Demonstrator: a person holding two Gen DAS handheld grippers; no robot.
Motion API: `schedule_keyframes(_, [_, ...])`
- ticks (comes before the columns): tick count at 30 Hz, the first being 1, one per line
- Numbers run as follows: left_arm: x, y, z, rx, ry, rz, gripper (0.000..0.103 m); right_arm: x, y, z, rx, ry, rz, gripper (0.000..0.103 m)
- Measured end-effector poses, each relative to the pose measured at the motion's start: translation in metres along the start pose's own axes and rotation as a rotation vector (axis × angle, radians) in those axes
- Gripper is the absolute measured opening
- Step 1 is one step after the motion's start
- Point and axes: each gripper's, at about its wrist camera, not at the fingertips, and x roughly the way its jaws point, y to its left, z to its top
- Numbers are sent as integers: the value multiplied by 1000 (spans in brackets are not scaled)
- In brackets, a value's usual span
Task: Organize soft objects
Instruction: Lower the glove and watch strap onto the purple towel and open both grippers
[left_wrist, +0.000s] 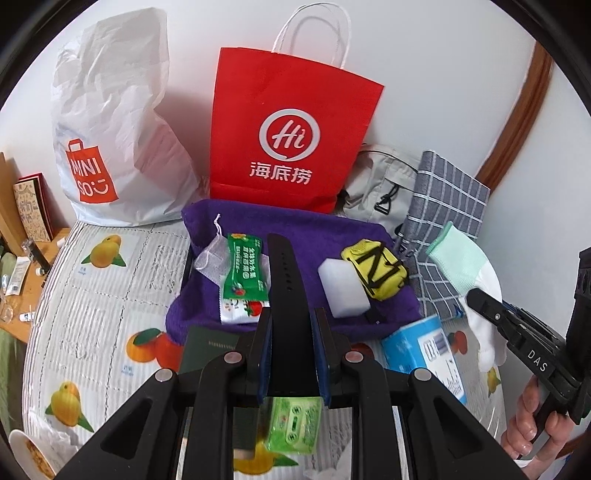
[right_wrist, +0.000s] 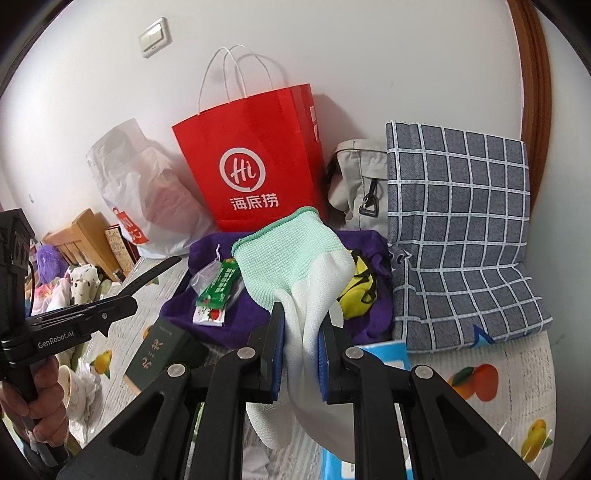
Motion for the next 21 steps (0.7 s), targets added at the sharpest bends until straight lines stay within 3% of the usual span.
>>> schedule_keyframes(21, [50, 4, 67, -8, -6, 33, 19, 69, -13, 57, -10, -5, -3, 16])
